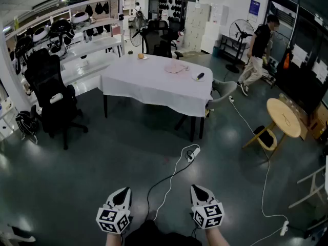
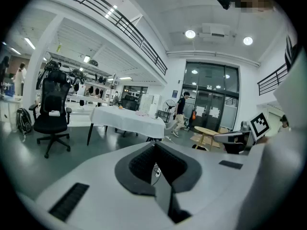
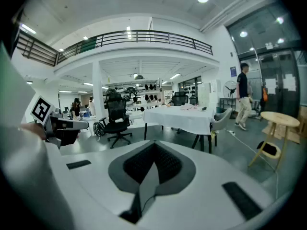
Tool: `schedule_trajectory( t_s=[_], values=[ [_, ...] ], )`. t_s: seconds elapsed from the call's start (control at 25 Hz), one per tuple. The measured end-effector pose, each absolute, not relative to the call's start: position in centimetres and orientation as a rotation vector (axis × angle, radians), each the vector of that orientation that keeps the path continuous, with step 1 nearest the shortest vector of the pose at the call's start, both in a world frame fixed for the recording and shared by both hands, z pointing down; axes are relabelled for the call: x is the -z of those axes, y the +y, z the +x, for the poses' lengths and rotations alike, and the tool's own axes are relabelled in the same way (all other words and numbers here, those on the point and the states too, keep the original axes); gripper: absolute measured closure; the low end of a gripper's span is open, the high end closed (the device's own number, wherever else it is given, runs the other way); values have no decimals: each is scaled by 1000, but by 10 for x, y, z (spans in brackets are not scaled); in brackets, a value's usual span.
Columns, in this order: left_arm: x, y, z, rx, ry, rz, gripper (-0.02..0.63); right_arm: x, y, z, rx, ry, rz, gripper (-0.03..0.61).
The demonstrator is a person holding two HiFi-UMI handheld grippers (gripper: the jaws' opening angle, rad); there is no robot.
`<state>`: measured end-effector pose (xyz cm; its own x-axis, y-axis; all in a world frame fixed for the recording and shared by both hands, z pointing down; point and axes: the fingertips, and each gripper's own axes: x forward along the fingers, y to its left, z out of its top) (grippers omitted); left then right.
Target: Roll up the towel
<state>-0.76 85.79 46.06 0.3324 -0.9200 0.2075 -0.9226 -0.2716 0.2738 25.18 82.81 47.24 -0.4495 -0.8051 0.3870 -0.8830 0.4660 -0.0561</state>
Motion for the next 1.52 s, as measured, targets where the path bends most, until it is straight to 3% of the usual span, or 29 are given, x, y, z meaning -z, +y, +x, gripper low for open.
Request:
schedule_trajectory(
  t_s=[0.72, 0.76, 0.8, 0.84, 0.88, 1.52],
  values=[
    [-437, 941, 77, 94, -1713, 2245, 597, -456, 903, 304, -362, -2553, 1288, 580],
    [-440, 944, 80, 102, -1700, 2236, 529, -462, 907, 308, -388, -2550, 1278, 494],
    [-444, 947, 83, 106, -1683, 2224, 414, -467, 911, 313, -413, -2544, 1274, 389],
    [-447, 950, 85, 105, -1671, 2210, 320, -470, 914, 318, -431, -2536, 1276, 340],
    [-450, 954, 87, 102, -1672, 2198, 281, -472, 917, 321, -440, -2531, 1278, 327],
    [-435, 899, 87, 87, -1721, 2275, 265, -461, 860, 321, -341, -2564, 1239, 299]
  ],
)
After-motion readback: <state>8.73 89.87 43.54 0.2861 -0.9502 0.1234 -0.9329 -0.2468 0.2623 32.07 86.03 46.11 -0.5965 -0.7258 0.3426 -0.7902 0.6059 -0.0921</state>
